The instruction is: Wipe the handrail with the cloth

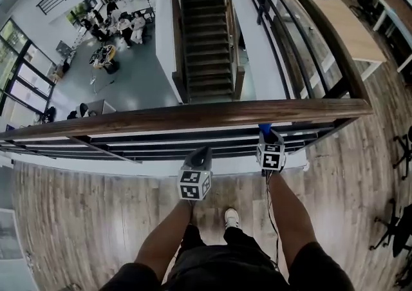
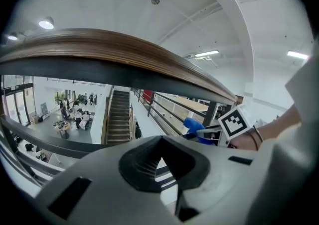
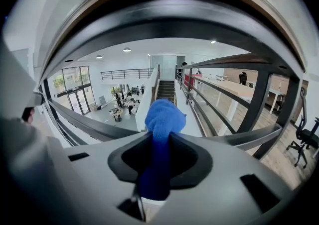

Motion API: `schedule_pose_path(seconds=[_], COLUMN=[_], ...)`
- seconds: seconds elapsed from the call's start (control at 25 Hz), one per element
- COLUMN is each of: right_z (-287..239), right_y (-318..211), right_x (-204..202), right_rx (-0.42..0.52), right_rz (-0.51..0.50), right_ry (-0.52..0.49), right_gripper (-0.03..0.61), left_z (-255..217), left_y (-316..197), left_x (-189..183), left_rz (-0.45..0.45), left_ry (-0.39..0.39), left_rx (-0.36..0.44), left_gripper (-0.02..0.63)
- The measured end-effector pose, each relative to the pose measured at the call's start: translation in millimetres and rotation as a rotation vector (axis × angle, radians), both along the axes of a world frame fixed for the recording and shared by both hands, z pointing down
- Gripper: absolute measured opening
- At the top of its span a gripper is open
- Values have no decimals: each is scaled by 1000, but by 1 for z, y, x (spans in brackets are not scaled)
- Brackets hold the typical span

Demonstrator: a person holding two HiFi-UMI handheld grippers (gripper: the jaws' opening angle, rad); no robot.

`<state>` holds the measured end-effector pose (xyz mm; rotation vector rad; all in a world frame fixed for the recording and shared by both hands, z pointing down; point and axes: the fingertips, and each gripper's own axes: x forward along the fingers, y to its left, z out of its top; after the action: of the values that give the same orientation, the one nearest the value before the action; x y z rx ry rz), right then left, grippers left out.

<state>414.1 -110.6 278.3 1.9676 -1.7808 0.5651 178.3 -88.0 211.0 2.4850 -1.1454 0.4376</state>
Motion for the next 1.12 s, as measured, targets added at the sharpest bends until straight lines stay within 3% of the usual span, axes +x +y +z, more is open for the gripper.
schedule_pose_path(seconds=[0.32,0.56,0.92,1.12], right_z=[5,-1,-1,8], right_y=[27,46,70,72], right_x=[120,202,304,338], right_rx=[-66,-90,-124,-134], right_rz=[70,121,209,242], right_ry=[24,58,120,147], right_gripper=[100,100,100,100], left_z=[8,3,8,22], left_y=[17,32,33,33], left_x=[111,172,232,224], left_rz=[144,244,371,353], left_ry=[-23,-41,-79,-84], left_rx=[5,19,52,35], left_gripper=[5,5,4,4])
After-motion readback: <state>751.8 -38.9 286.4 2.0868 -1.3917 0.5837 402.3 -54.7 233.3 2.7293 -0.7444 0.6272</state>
